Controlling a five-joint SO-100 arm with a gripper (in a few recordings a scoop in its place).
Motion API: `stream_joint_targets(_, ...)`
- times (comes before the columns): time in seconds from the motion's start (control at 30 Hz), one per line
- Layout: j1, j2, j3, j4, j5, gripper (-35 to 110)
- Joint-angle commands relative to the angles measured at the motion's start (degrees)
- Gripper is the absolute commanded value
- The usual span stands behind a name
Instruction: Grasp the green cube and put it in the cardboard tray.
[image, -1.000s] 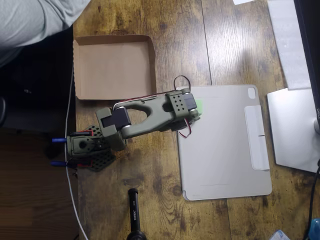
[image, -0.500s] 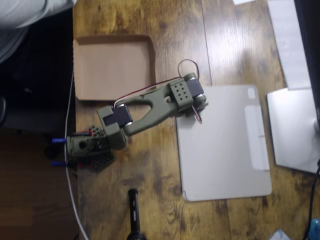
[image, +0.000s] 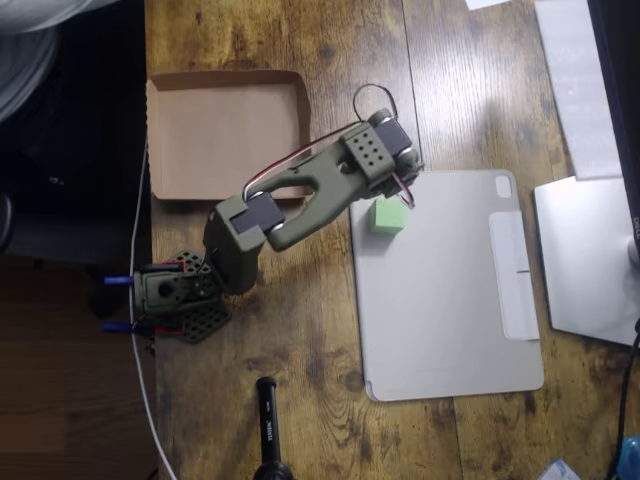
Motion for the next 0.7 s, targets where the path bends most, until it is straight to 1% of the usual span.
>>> stream_joint_targets(0.0, 1.1, 0.1, -2.8, 0.4, 0.2, 8)
stream_joint_targets(0.23, 3.9, -3.1, -1.1, -1.1, -1.3, 10)
stream_joint_targets(0.37, 5.0, -6.2, -3.7, -1.8, -2.9, 12)
stream_joint_targets(0.67, 5.3, -5.6, -5.4, -4.3, -8.1, 22)
